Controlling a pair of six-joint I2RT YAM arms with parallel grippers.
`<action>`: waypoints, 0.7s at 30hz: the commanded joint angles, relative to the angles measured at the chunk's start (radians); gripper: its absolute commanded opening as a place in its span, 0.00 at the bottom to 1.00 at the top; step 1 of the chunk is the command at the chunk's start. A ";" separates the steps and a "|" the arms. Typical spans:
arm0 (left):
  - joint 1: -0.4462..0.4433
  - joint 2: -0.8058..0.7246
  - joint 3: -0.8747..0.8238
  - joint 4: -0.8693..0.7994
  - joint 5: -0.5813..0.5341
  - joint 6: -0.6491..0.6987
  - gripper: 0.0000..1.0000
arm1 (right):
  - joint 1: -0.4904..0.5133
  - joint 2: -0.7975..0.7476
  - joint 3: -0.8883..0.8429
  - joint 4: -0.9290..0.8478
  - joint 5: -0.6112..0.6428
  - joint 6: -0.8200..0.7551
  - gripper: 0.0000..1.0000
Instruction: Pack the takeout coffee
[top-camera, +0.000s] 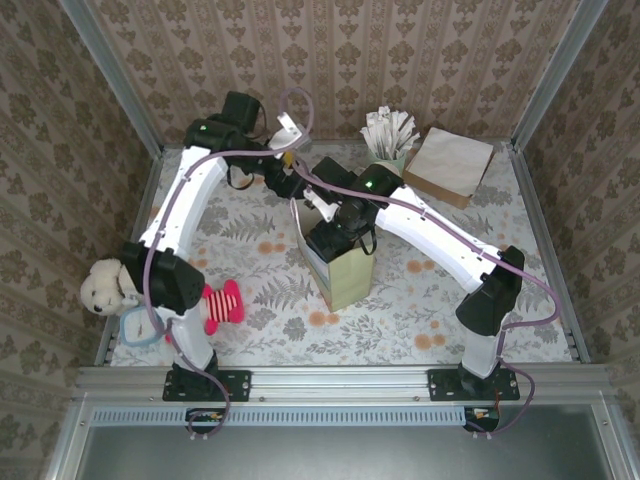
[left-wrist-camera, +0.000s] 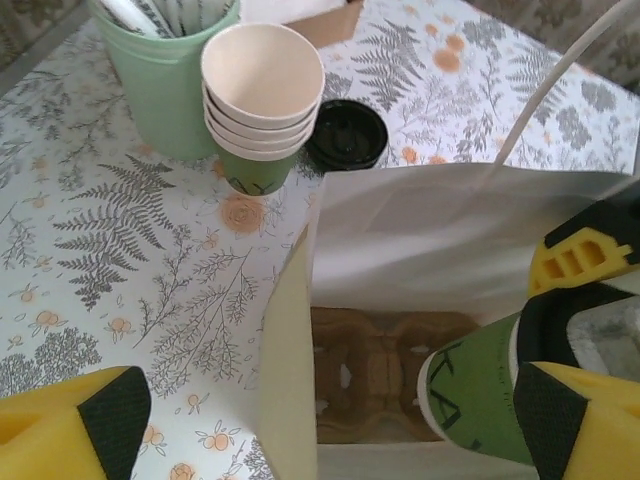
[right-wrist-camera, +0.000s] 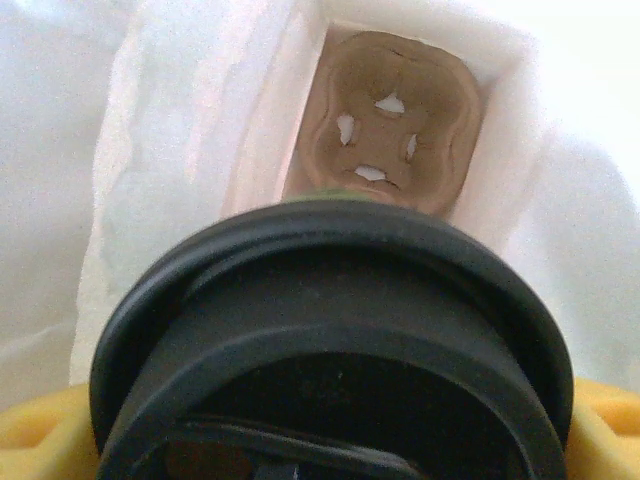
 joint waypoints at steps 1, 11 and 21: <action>-0.022 0.055 0.041 -0.107 -0.085 0.087 0.93 | -0.004 0.005 0.062 -0.049 0.007 0.019 0.59; -0.023 0.043 0.003 -0.060 0.003 0.109 0.45 | -0.002 0.017 0.094 -0.093 0.036 0.102 0.59; -0.023 -0.039 -0.133 0.086 0.005 -0.037 0.03 | 0.006 0.075 0.172 -0.230 0.115 0.270 0.58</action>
